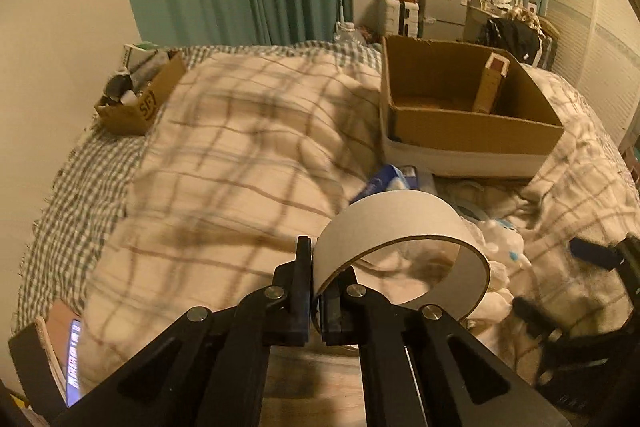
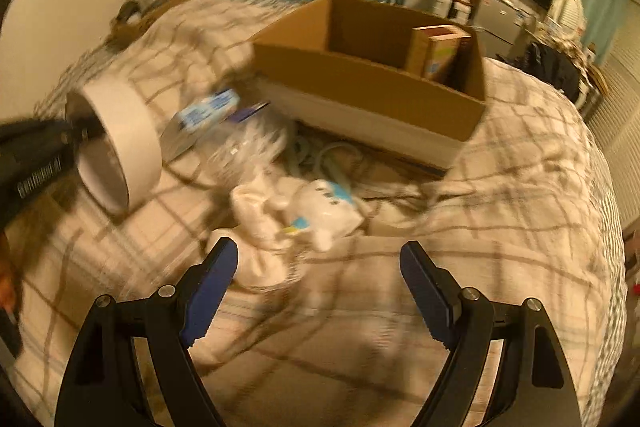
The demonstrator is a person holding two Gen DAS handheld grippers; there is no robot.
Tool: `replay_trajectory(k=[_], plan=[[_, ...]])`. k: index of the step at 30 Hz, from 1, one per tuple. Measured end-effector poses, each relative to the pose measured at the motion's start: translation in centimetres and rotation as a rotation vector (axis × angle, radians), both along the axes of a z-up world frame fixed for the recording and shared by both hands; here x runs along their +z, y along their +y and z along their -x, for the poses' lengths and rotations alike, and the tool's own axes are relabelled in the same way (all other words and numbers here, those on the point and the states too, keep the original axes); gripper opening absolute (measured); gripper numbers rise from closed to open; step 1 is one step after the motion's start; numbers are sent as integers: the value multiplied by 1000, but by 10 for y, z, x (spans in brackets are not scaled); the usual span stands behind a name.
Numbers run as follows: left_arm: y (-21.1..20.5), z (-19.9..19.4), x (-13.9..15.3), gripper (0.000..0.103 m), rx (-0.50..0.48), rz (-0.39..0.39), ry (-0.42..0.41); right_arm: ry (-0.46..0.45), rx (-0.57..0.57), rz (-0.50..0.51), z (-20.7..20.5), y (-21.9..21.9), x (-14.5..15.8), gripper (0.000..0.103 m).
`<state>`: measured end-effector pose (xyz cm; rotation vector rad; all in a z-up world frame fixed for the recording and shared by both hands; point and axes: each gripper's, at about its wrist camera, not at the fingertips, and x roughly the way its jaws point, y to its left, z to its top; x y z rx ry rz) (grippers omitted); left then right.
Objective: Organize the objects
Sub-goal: 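Grasp the white tape roll by its rim with the left tool, then grasp the white lace cloth with the right tool while the left tool holds the tape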
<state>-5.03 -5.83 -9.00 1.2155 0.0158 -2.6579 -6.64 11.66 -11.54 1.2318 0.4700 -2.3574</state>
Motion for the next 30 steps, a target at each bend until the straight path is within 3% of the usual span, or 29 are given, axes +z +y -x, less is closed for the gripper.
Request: replay_trajectory(k=[6, 10, 13, 15, 18, 30], plan=[[-12, 1, -8, 3, 13, -2, -7, -158, 40, -7, 13, -29, -31, 83], [-13, 1, -13, 3, 5, -17, -18, -137, 10, -37, 20, -38, -37, 83], [-12, -1, -14, 3, 3, -20, -19, -94, -14, -79, 15, -39, -35, 57], [-11, -1, -14, 3, -1, -21, -19, -88, -23, -84, 13, -37, -35, 32], [-9, -4, -14, 3, -7, -29, -18, -87, -40, -62, 10, -29, -32, 15], [5, -29, 0, 3, -39, -47, 6, 0, -54, 80, -23, -5, 19, 9]])
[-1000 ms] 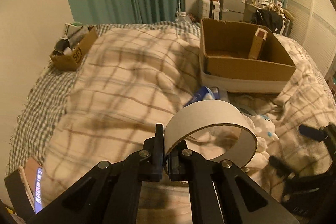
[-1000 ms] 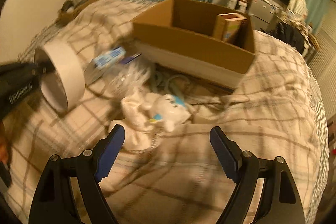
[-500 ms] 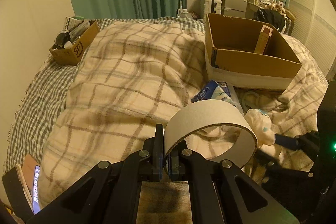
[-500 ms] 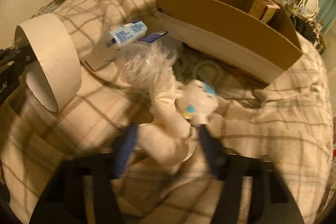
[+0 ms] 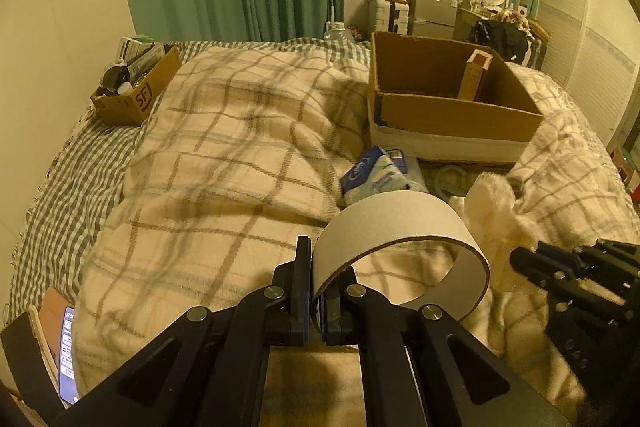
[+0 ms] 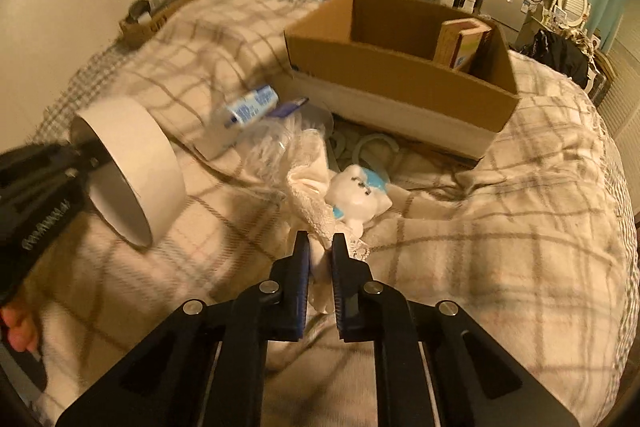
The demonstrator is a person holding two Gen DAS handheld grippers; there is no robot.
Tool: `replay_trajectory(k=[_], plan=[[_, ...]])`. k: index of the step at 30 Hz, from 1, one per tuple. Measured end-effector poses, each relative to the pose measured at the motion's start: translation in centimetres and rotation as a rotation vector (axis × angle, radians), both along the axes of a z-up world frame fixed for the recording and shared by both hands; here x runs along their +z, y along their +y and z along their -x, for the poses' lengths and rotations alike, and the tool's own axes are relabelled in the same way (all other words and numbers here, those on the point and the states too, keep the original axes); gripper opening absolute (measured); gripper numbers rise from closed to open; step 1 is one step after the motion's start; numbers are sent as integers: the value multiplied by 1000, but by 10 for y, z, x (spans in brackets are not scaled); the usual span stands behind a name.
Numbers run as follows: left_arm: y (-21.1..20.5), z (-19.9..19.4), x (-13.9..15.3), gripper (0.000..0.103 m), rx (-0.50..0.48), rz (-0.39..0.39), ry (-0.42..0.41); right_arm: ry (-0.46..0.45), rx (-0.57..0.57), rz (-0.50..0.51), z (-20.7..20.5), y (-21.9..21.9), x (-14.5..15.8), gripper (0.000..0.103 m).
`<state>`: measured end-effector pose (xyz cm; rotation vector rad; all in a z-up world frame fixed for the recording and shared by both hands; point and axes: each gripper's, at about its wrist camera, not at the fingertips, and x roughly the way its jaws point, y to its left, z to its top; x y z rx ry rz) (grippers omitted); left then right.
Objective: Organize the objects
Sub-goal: 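Grasp the white lace cloth with the right tool while the left tool holds the tape, then carry the tape and cloth over the cardboard box and release both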
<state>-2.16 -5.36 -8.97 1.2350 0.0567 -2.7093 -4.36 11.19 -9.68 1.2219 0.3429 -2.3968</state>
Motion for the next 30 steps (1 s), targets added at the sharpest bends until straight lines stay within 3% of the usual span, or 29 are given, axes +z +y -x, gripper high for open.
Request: replay_trajectory(k=[10, 17, 25, 30], plan=[[20, -13, 37, 3, -68, -56, 61, 125, -7, 75, -23, 23, 69, 9], [35, 5, 81, 3, -142, -78, 111, 234, -32, 75, -14, 42, 126, 9], [42, 68, 122, 3, -186, -106, 127, 312, -57, 77, 32, 53, 176, 9], [54, 119, 124, 3, -190, -36, 137, 316, -65, 72, 78, 49, 186, 9]])
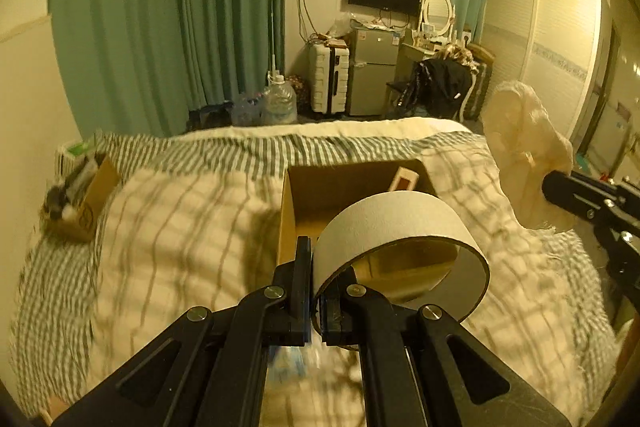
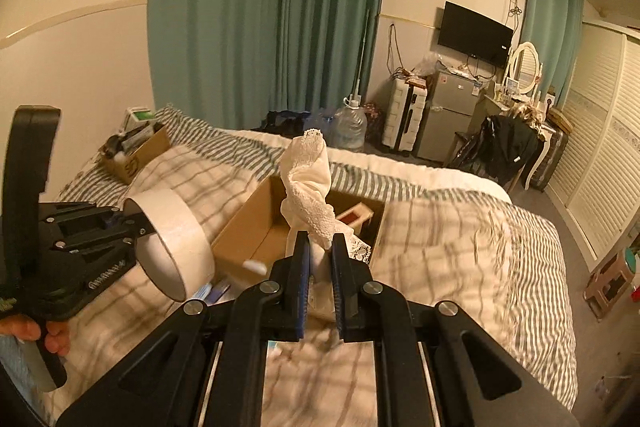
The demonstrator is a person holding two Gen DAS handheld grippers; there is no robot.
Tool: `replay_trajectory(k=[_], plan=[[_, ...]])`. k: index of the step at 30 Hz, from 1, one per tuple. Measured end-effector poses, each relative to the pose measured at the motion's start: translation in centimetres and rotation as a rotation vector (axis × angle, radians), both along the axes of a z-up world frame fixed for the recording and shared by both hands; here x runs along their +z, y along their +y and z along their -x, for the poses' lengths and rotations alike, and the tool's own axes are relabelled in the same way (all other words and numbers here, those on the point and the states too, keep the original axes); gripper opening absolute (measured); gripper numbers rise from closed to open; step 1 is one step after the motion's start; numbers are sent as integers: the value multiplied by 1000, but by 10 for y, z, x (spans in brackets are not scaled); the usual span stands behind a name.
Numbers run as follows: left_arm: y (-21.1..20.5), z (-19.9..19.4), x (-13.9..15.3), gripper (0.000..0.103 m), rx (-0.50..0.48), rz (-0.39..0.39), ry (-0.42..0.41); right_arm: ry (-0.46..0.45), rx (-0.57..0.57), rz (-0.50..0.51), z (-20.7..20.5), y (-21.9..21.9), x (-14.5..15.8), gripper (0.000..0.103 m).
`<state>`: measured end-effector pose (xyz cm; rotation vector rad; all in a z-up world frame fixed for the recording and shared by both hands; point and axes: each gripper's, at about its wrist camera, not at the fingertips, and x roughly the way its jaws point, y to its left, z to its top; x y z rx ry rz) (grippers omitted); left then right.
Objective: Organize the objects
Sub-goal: 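Carry the tape and cloth over the cardboard box and release both, then grasp the blue-and-white tissue pack with the left tool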
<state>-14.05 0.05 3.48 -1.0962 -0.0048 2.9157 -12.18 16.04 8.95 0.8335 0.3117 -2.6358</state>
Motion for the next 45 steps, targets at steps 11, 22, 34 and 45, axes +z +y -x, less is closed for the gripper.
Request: replay_trajectory(k=[11, 22, 34, 45], plan=[[8, 103, -64, 3, 5, 11, -113, -117, 24, -31, 96, -17, -68, 9], [13, 139, -117, 6, -30, -19, -221, -221, 59, 2, 129, -12, -131, 12], [17, 98, -78, 81, -65, 30, -191, -134, -3, 54, 99, 6, -85, 59], [4, 27, 4, 98, -42, 19, -38, -8, -47, 40, 20, 25, -7, 76]])
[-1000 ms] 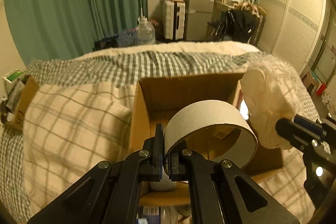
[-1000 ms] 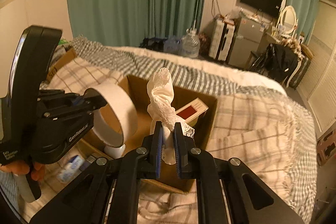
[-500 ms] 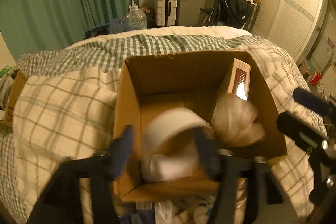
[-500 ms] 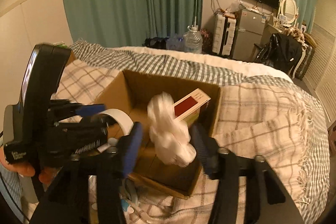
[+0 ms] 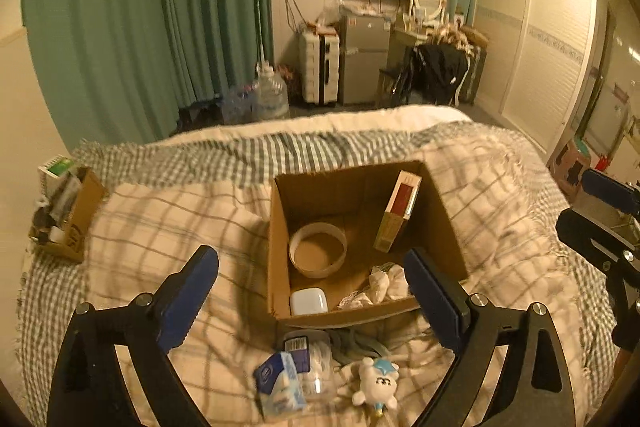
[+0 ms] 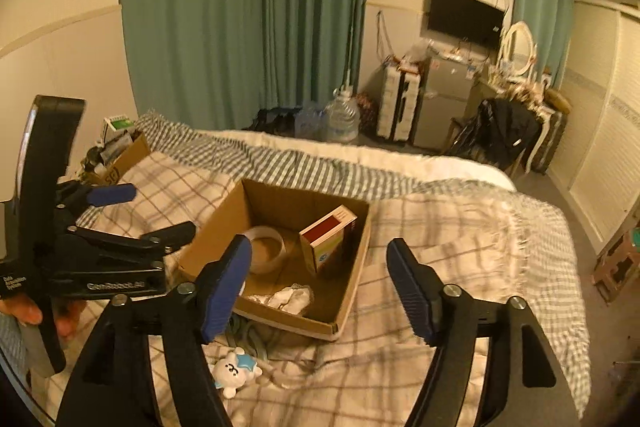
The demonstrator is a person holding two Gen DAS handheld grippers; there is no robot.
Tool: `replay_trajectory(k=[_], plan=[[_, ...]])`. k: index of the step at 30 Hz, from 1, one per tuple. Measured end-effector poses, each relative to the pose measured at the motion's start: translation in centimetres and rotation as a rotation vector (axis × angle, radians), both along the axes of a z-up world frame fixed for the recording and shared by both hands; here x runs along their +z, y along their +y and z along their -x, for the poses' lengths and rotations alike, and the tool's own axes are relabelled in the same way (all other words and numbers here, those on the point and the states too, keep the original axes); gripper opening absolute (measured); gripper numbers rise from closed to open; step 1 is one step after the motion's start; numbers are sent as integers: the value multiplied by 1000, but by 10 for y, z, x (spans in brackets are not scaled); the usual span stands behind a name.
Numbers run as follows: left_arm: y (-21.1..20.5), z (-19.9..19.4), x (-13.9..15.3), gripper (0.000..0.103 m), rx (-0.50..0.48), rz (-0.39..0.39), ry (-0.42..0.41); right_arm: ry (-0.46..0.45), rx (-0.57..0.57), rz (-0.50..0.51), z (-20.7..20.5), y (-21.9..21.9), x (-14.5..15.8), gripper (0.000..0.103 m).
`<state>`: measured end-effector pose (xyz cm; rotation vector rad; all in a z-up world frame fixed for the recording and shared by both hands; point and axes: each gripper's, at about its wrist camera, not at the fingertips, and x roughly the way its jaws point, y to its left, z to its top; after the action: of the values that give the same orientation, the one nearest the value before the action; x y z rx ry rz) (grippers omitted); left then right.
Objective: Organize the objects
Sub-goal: 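Grasp the blue-and-white tissue pack with the left tool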
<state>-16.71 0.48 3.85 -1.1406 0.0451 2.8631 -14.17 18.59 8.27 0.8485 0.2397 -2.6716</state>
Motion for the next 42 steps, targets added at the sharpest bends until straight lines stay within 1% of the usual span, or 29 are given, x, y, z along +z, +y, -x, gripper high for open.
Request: replay_trajectory(k=[1, 3, 6, 9, 12, 14, 16, 20, 23, 26, 29, 30, 33, 35, 37, 38, 39, 40, 41, 42], plan=[[0, -7, 5, 103, 2, 4, 9, 10, -1, -2, -8, 1, 6, 78], [-3, -22, 13, 103, 13, 14, 34, 32, -5, -16, -23, 0, 15, 88], [-8, -44, 18, 103, 23, 32, 55, 74, -7, -35, -41, -4, 23, 96], [-12, -65, 14, 103, 41, 56, 68, 91, 1, -50, -60, -10, 22, 100], [-16, -86, 3, 103, 61, 81, 96, 90, -5, -61, -71, -13, 14, 102], [-17, -95, -8, 103, 74, 93, 107, 85, -7, -59, -76, -16, 3, 103], [-18, -99, -24, 103, 82, 92, 98, 65, -1, -63, -75, -21, -11, 103], [-21, -88, -54, 103, 119, 93, 68, 14, 19, -85, -61, -40, -44, 102], [-24, -80, -85, 103, 157, 121, 51, 3, 2, -98, -49, -44, -69, 102], [-27, -79, -117, 103, 190, 148, 29, -7, -17, -110, -41, -45, -105, 102], [-29, -79, -144, 103, 175, 141, -27, -62, -13, -104, -31, -43, -137, 102], [-29, -80, -148, 103, 167, 140, -38, -91, -17, -97, -28, -41, -148, 102], [-25, -80, -148, 102, 151, 146, -34, -175, -24, -91, -19, -38, -171, 102], [-22, -79, -152, 95, 133, 152, -51, -188, -32, -93, -17, -36, -175, 102], [-21, -73, -161, 78, 126, 157, -88, -182, -31, -85, -18, -35, -174, 102], [-21, -70, -166, 74, 122, 155, -112, -178, -29, -82, -19, -35, -174, 102], [-22, -66, -169, 66, 117, 146, -129, -176, -29, -84, -20, -35, -175, 102], [-23, -64, -170, 62, 110, 126, -136, -177, -28, -87, -20, -36, -175, 102], [-25, -62, -170, 60, 105, 107, -137, -179, -27, -90, -20, -38, -176, 102], [-25, -61, -169, 54, 95, 87, -136, -183, -26, -92, -20, -39, -177, 102]])
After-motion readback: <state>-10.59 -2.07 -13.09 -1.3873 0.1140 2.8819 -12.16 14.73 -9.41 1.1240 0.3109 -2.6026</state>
